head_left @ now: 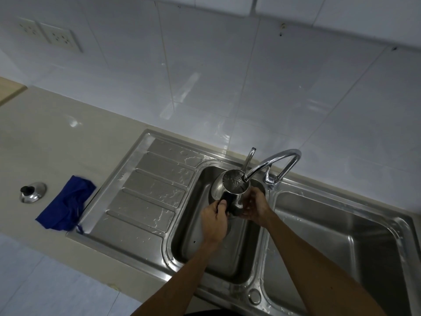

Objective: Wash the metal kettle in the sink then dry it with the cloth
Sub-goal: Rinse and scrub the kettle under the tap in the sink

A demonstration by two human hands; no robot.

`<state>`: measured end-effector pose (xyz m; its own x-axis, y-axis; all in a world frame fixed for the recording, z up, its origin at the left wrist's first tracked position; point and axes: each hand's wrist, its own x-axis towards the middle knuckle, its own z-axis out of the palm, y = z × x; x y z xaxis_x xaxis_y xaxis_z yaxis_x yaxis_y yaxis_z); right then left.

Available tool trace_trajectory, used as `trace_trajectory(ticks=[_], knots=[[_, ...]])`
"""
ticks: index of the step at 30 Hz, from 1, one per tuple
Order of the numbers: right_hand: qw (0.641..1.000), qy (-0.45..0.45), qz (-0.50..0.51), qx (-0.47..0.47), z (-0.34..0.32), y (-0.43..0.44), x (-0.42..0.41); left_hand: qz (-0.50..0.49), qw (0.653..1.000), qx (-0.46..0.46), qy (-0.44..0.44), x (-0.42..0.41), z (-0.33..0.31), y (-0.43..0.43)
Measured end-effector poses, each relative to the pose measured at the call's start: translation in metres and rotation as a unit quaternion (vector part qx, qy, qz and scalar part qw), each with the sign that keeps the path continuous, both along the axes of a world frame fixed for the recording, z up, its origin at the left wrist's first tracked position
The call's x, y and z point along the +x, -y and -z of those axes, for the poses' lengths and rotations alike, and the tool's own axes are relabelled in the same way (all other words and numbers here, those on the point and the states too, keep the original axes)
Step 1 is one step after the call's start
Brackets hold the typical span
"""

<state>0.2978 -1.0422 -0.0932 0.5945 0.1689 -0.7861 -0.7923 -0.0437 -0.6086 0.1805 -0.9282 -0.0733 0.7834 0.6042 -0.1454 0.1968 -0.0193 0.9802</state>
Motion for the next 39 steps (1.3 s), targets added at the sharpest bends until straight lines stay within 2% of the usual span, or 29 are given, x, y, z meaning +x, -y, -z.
trace_trajectory(ticks=[4, 8, 10, 12, 15, 18, 21, 24, 27, 30, 34, 39], knots=[[0.997, 0.022, -0.040, -0.067, -0.006, 0.001, 0.007, -0.003, 1.000, -0.016, -0.001, 0.002, 0.001, -0.002], [0.966, 0.148, -0.094, -0.191, 0.002, 0.009, 0.032, -0.009, 1.000, -0.026, -0.007, 0.003, 0.002, -0.004], [0.925, 0.231, -0.144, -0.265, -0.011, 0.009, 0.040, -0.007, 0.999, -0.032, -0.007, 0.001, 0.000, -0.004], [0.869, 0.325, -0.181, -0.325, -0.030, 0.008, 0.046, -0.002, 0.999, -0.039, -0.007, -0.001, 0.000, -0.004], [0.798, 0.427, -0.185, -0.384, -0.046, 0.008, 0.058, 0.003, 0.999, -0.045, -0.013, -0.002, 0.001, -0.005], [0.759, 0.443, -0.247, -0.408, -0.052, 0.012, 0.073, -0.001, 0.999, -0.051, -0.015, -0.002, 0.001, -0.006], [0.714, 0.433, -0.360, -0.416, -0.055, 0.018, 0.087, 0.000, 0.998, -0.053, -0.015, -0.002, 0.000, -0.006], [0.714, 0.366, -0.434, -0.410, -0.065, 0.019, 0.095, 0.006, 0.999, -0.049, -0.020, -0.003, 0.000, -0.008], [0.713, 0.346, -0.445, -0.418, -0.071, 0.016, 0.097, 0.009, 0.999, -0.039, -0.024, -0.002, -0.004, -0.010], [0.718, 0.329, -0.424, -0.444, -0.072, 0.015, 0.097, 0.013, 0.999, -0.033, -0.025, -0.003, -0.006, -0.010], [0.754, 0.340, -0.361, -0.430, -0.066, 0.020, 0.090, 0.016, 0.999, -0.023, -0.030, -0.003, -0.004, -0.010], [0.756, 0.370, -0.310, -0.443, -0.058, 0.025, 0.070, 0.013, 0.999, -0.016, -0.031, -0.007, -0.007, -0.007]])
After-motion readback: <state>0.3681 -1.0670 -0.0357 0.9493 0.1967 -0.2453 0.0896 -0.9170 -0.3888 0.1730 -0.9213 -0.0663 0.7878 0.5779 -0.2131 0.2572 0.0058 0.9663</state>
